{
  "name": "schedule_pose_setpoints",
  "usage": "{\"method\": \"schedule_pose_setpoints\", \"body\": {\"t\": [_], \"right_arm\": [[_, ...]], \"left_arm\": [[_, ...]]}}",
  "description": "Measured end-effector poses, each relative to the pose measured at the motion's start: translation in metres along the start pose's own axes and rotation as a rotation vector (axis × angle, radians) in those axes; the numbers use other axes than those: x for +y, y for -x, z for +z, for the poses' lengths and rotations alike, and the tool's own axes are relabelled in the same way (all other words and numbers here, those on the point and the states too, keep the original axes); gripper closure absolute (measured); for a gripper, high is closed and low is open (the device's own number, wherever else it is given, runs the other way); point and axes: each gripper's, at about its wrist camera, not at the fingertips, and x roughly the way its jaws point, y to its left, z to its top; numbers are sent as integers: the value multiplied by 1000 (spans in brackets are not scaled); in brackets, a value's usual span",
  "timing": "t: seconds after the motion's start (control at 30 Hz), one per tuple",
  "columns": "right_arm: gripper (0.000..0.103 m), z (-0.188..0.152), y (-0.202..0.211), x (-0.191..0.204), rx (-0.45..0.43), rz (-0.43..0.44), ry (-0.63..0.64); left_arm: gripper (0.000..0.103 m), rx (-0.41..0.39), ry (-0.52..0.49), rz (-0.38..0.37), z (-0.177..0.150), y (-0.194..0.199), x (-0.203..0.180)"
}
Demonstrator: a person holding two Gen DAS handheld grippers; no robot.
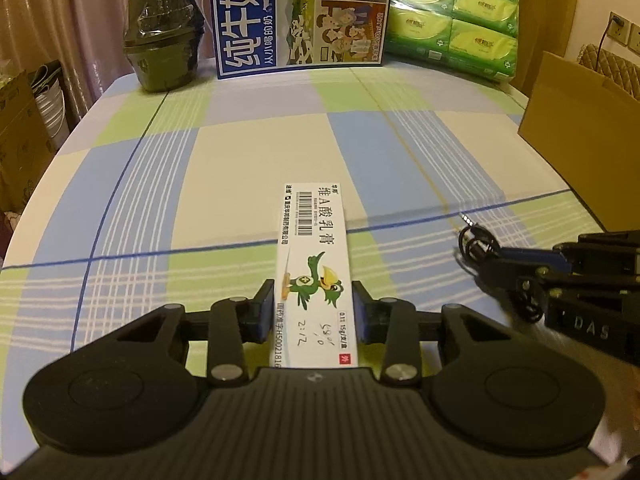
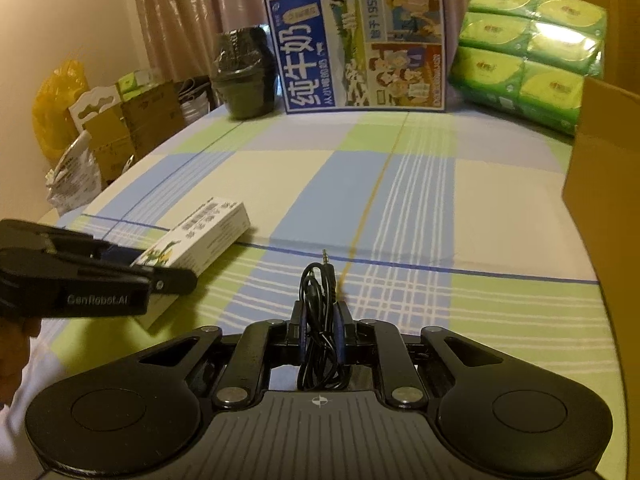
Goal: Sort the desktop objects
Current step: 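Lift and carry the medicine box and cable over the cardboard box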
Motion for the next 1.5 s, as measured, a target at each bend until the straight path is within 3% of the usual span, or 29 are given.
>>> {"method": "schedule_pose_setpoints", "body": {"t": [0.77, 1.0, 1.5], "right_arm": [[93, -27, 123, -10, -92, -76, -149], [93, -34, 157, -6, -101, -84, -141], [93, -45, 219, -4, -151, -118, -154]], "left_arm": [[70, -61, 46, -31, -28, 101, -64], [70, -44, 54, -47, -49, 120, -97], [70, -94, 60, -59, -57, 175, -137]]}}
